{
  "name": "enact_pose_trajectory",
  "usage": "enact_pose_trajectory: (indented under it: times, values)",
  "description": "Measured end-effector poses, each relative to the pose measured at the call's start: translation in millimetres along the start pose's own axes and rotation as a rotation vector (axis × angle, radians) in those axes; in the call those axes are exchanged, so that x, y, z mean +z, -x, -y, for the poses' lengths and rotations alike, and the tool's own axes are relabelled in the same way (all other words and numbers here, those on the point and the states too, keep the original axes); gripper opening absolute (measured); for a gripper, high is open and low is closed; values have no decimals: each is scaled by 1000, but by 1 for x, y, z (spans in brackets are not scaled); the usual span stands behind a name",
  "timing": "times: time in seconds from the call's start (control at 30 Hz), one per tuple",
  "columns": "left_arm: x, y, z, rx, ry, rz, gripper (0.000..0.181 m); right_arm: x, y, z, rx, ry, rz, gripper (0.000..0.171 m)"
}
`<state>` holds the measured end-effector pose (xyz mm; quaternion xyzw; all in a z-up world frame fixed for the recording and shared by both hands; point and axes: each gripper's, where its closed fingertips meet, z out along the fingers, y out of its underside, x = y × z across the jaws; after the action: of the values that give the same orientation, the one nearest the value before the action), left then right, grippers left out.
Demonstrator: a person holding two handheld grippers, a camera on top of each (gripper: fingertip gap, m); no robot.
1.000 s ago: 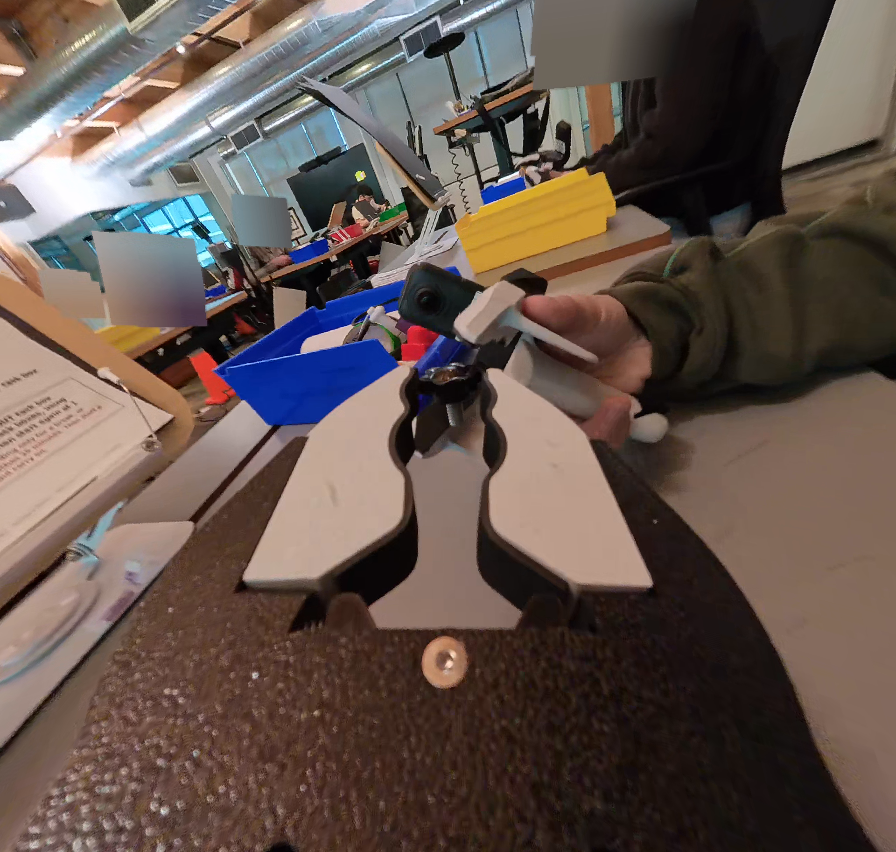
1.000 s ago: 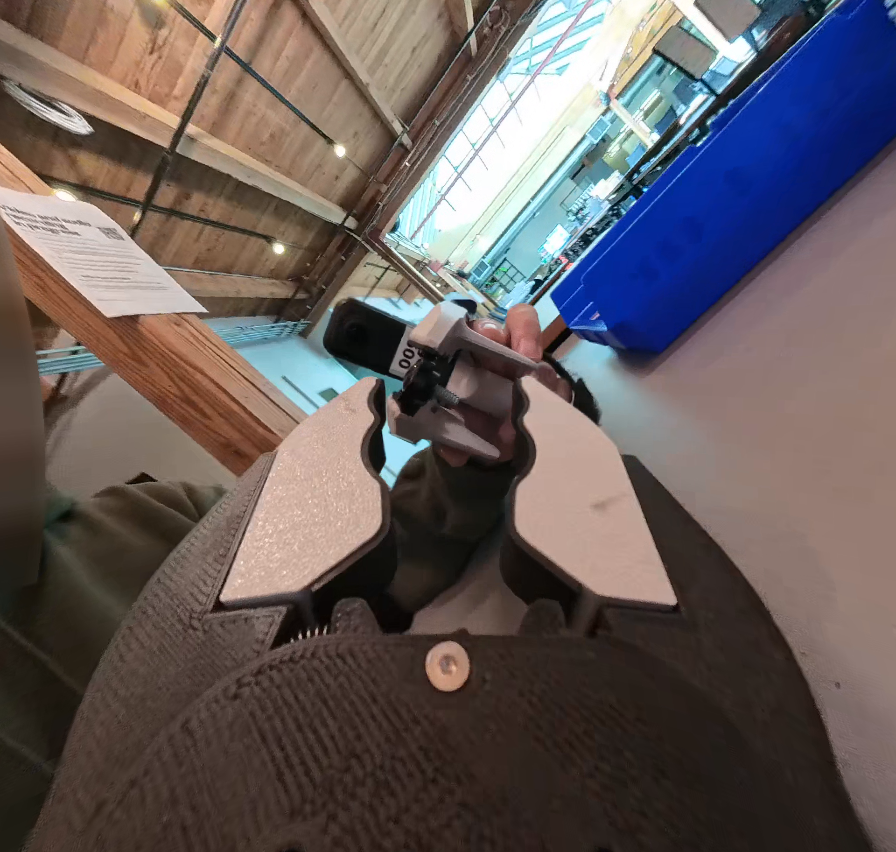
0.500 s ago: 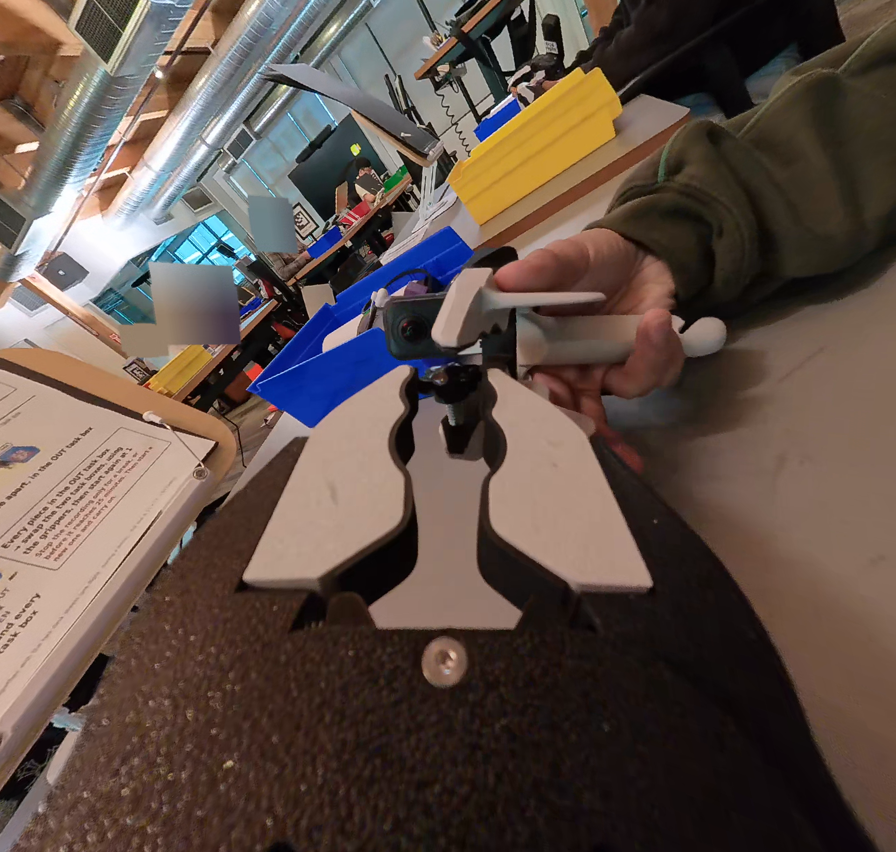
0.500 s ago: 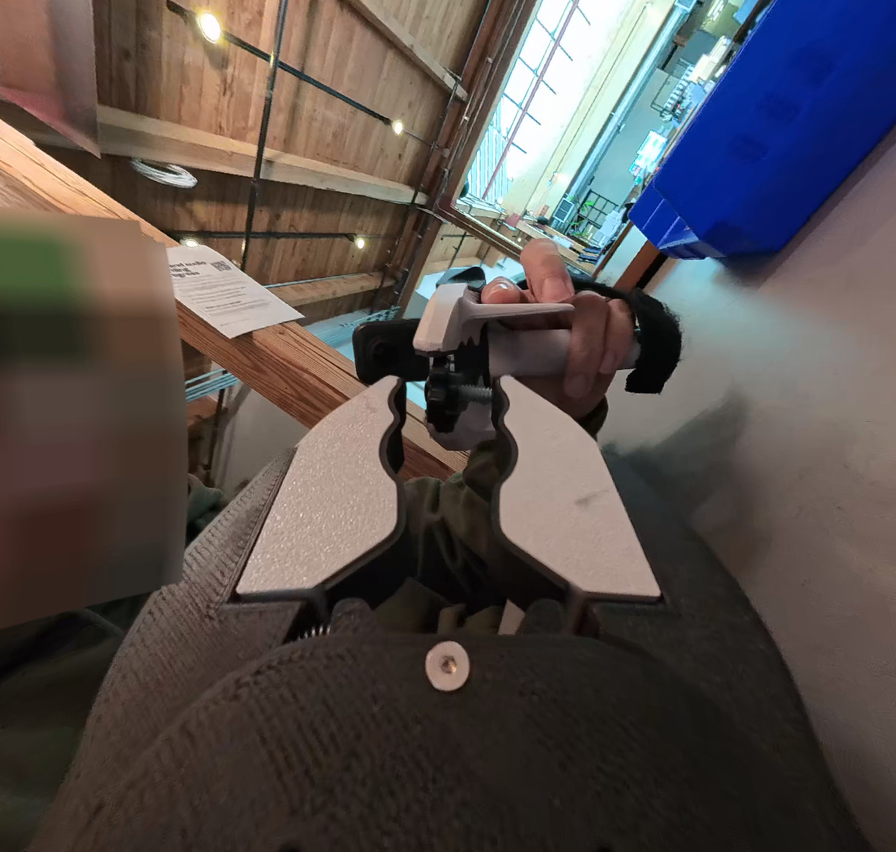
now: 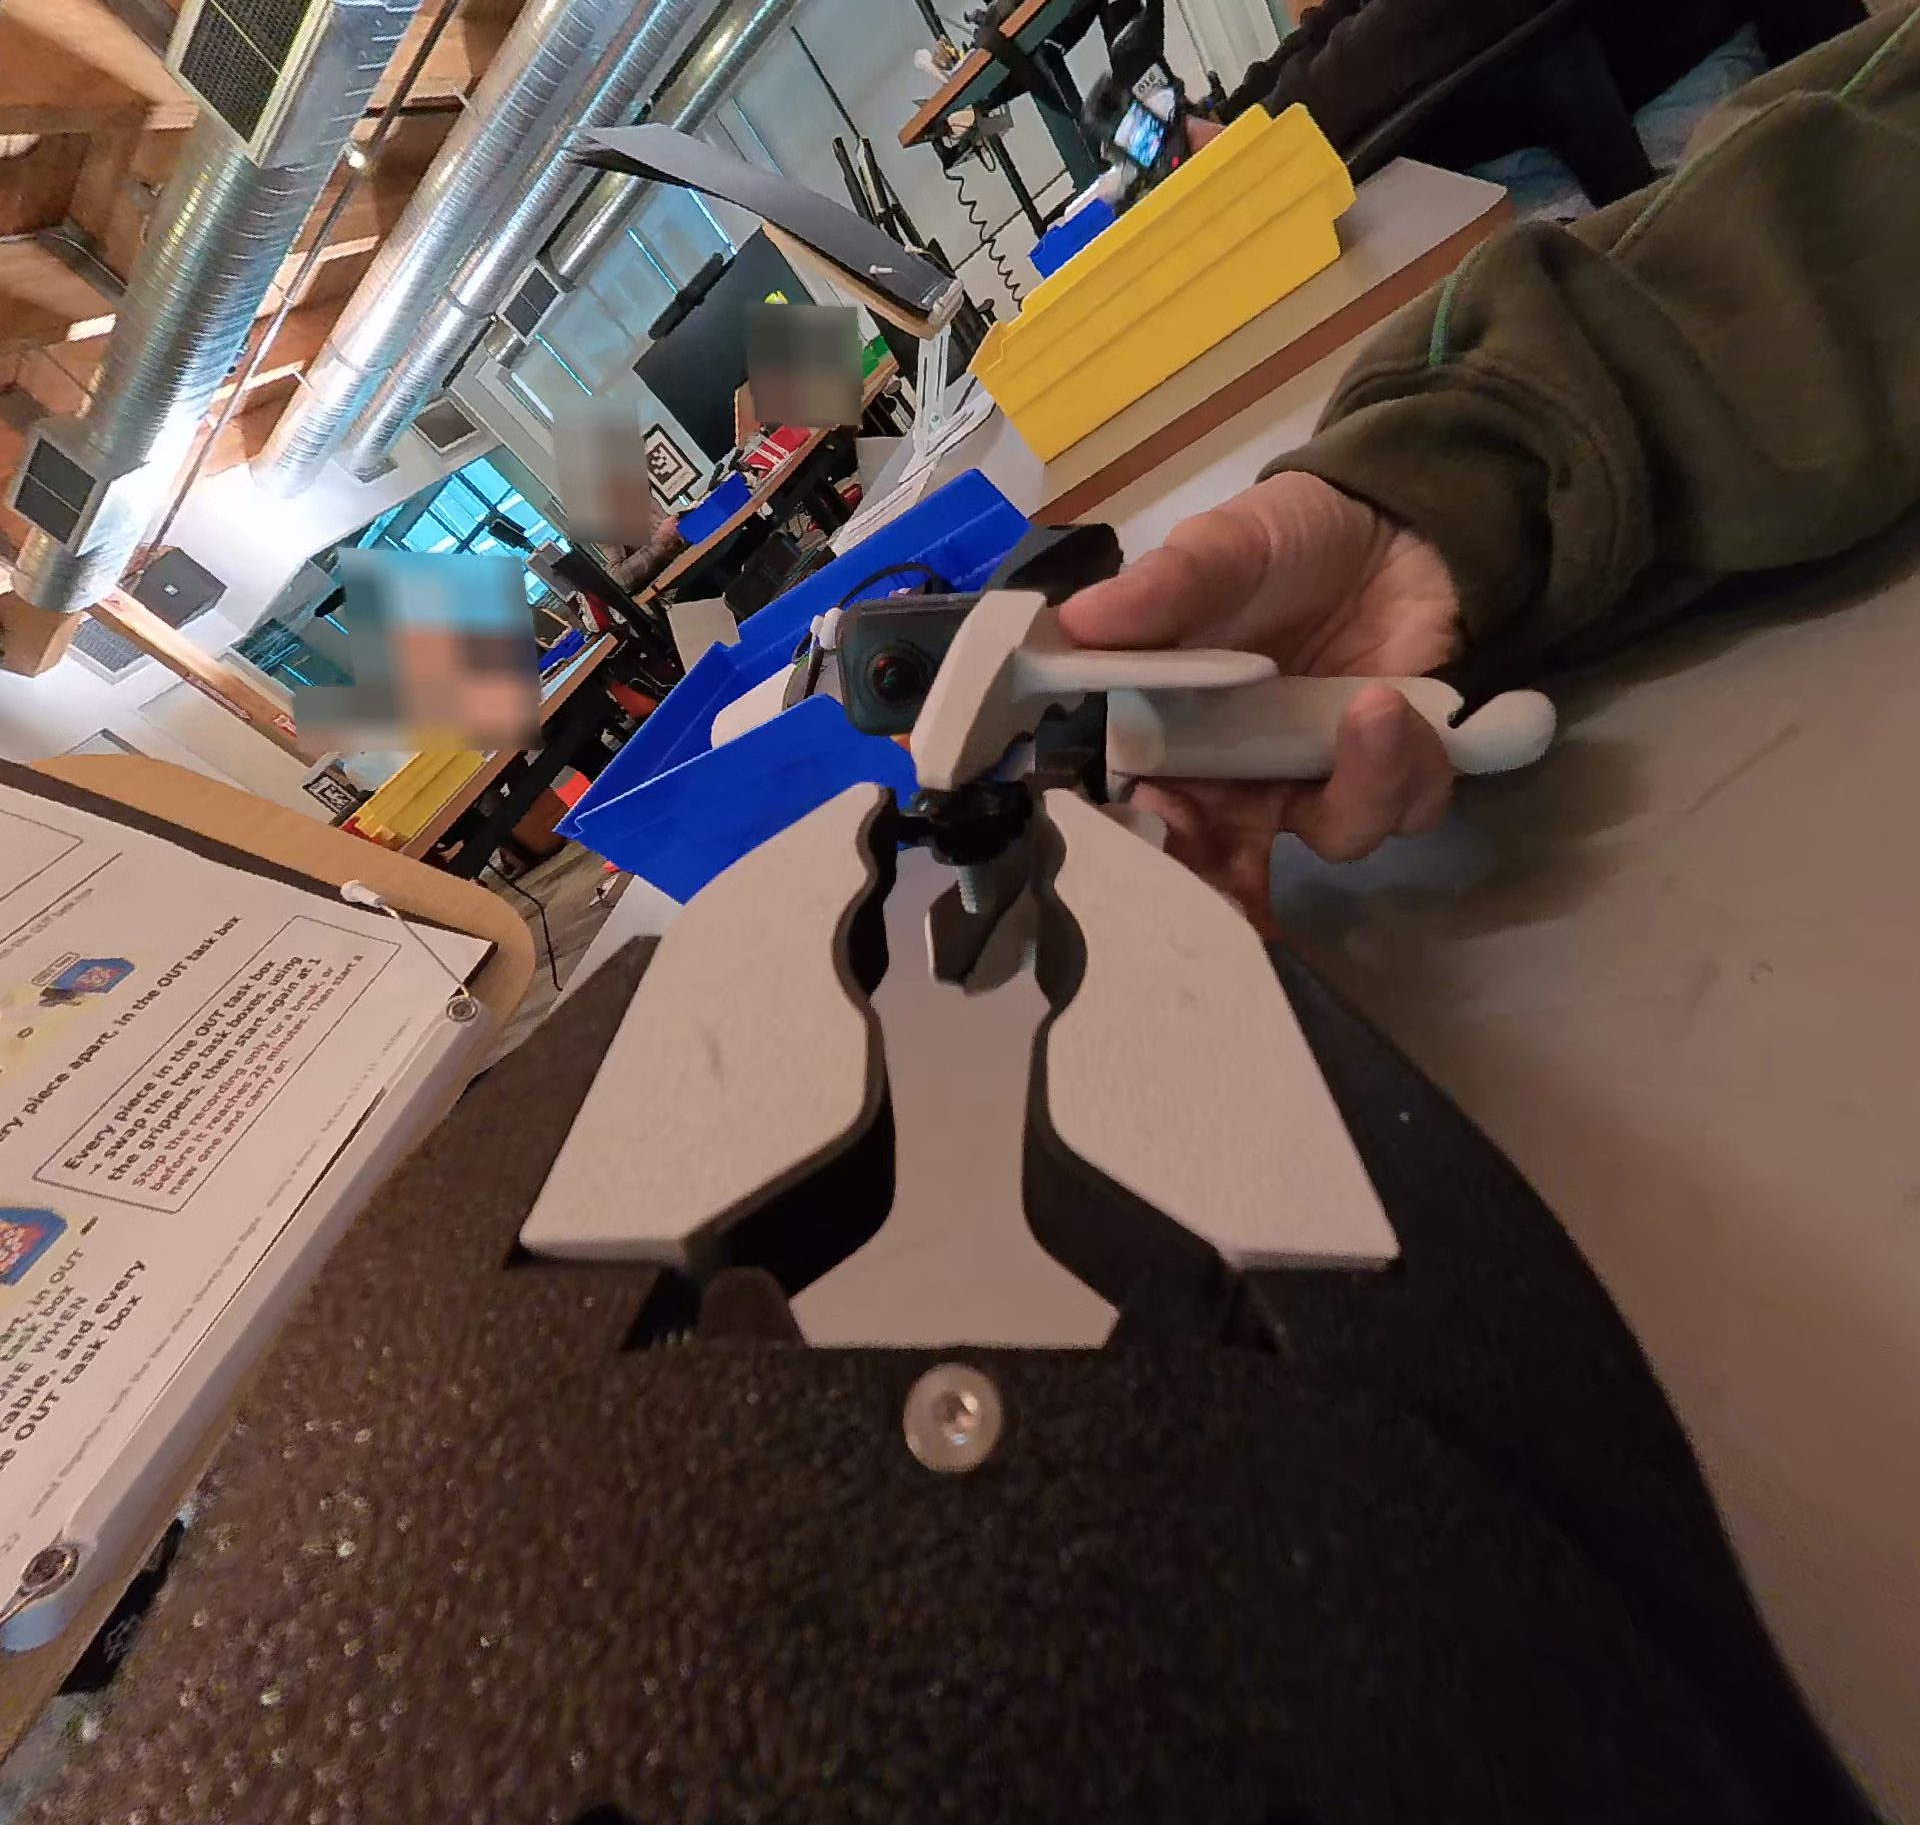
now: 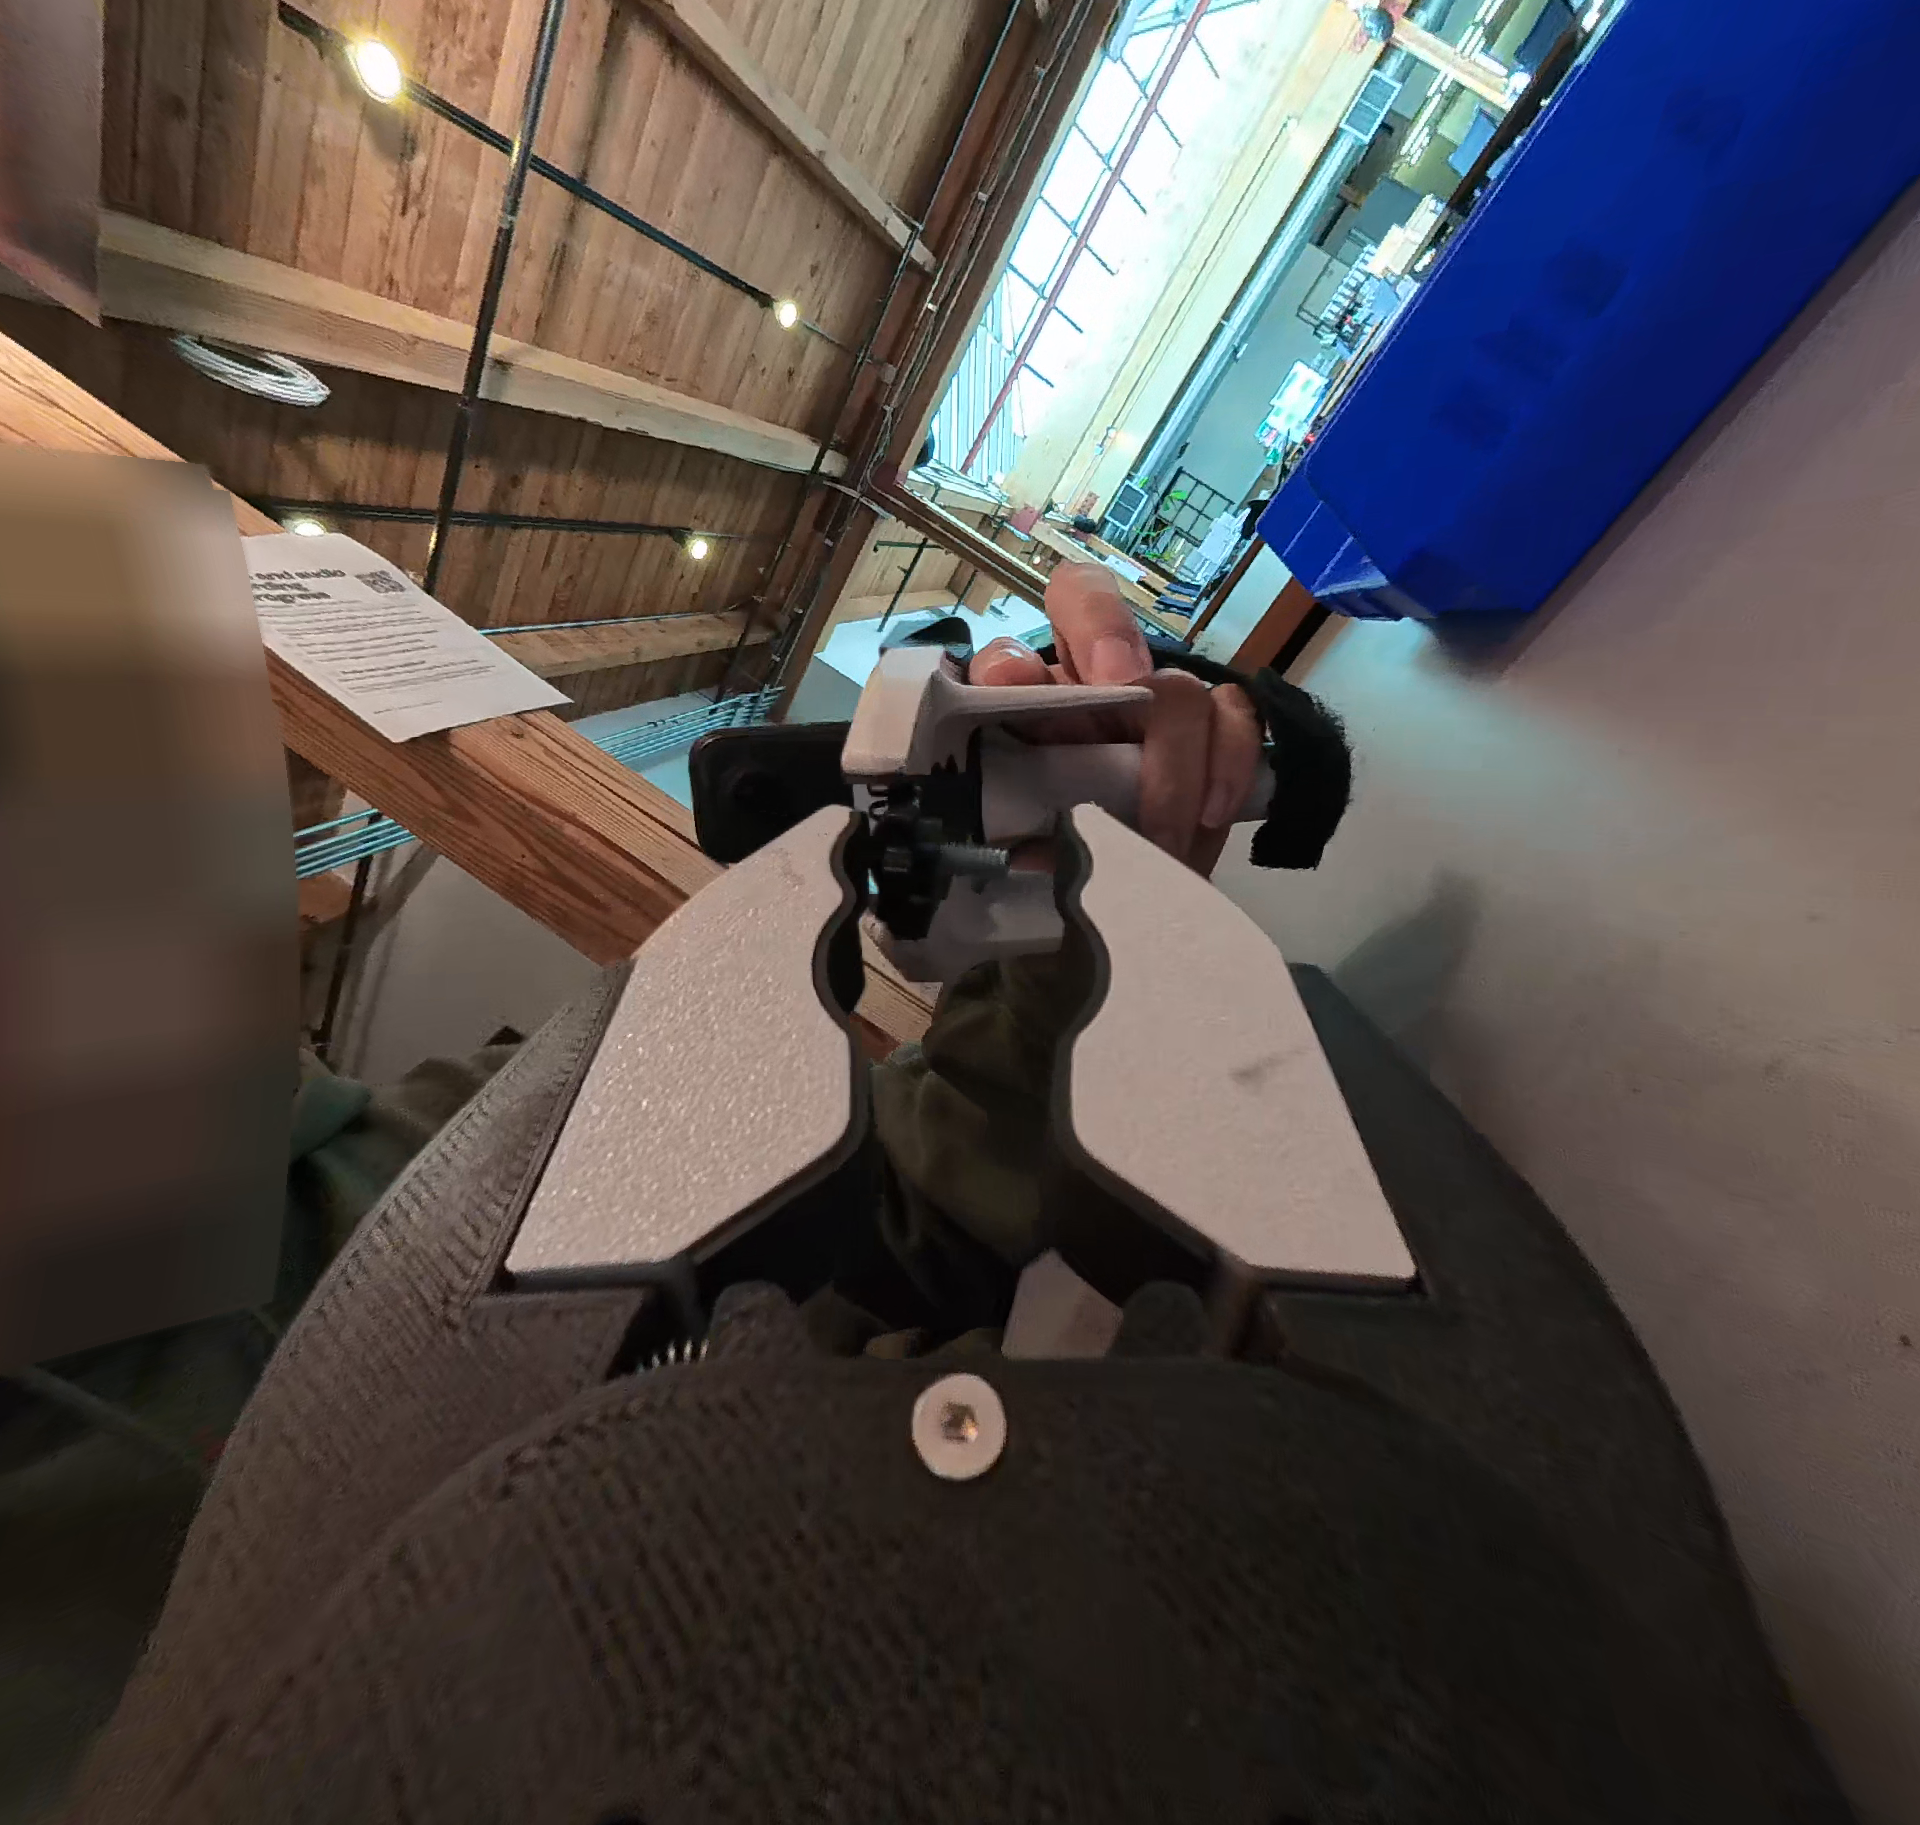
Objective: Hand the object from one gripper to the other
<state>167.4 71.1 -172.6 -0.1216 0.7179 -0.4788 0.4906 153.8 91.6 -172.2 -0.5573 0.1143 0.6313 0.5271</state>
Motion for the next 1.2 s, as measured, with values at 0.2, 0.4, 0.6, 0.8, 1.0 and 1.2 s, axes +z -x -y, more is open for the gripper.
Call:
enact_pose_trajectory:
  times: [0.2, 0.4, 0.6, 0.8, 1.0, 1.2]
  values:
    - [1, 1, -7, -13, 38, 13, 24, -2, -2, 2, -193, 39, -83, 25]
    - [-1, 10, -8, -117, 29, 55, 36, -4, -2, 9, -579, 71, -230, 25]
    - [-9, 26, -7, -712, -52, -16, 49, -16, -2, 26, -1358, 143, -541, 25]
    - [-1, 6, -24, -1176, 75, -211, 44, -24, -27, 27, -2098, 506, -901, 25]
    - [5, -1, -29, -1134, 158, -183, 38, -21, -24, 25, -2217, 532, -918, 25]
    - [14, -5, -30, -1080, 167, -157, 27, -16, -21, 20, -2248, 530, -888, 25]
